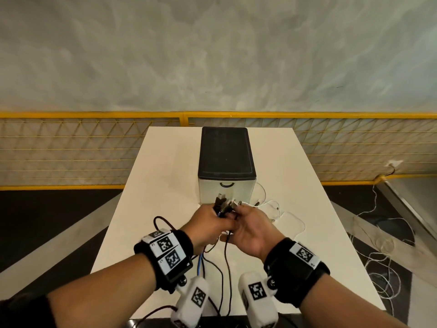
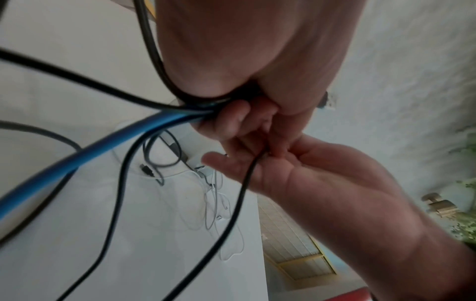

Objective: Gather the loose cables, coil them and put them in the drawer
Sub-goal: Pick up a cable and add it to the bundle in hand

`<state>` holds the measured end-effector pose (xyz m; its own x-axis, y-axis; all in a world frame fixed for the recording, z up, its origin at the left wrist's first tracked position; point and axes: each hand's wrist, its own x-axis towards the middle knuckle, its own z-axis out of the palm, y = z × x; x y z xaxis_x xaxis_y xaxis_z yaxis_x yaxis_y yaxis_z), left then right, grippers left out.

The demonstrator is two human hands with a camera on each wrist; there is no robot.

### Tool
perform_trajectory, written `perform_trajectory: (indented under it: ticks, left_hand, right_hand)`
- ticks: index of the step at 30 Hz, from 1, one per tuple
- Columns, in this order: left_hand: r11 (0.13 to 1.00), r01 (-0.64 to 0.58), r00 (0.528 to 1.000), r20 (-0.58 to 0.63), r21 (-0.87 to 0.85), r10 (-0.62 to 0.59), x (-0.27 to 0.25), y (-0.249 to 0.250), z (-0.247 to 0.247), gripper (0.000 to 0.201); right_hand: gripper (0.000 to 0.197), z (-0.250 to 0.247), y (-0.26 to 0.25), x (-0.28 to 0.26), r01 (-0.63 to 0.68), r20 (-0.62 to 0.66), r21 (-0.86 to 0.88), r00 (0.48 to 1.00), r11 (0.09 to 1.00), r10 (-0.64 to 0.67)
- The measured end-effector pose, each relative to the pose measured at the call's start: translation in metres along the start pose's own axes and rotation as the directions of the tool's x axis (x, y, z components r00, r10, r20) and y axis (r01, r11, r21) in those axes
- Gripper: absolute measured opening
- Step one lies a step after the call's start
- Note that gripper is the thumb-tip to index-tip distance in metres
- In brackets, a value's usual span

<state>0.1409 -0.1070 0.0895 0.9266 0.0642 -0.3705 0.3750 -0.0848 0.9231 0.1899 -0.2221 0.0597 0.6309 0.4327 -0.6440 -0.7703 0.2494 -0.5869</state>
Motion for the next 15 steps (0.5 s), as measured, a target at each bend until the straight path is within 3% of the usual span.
perform_trajectory:
  ticks: [2,5,9,15]
  left_hand:
    - [0.995,0.057,0.988,0.139,0.087,-0.069,-0.009,-0.009,-0.007,0.019]
    - [0.960,0.150,0.923,0.313,0.238,-0.222,-0.027,-0.022,-0.020,0.013]
    - [0.899,0.216,0.833,0.408,0.381,-0.373,-0.042,-0.032,-0.041,0.015]
    - [0.828,0.125,0.762,0.482,0.546,-0.432,-0.051,-0.028,-0.052,0.015]
  right_hand:
    - [0.034,-0.005,-0.007,-0.001,-0.023,-0.049,0.016,0.999,1.000,0.024]
    - [0.028,-0.011,-0.019,0.002,-0.017,-0.116,0.025,0.993,1.000,0.020]
    - [0.024,-0.015,-0.023,0.004,-0.028,-0.142,0.031,0.989,0.999,0.032]
    - [0.018,-0.022,-0.024,0.009,-0.034,-0.169,0.051,0.985,0.998,0.042]
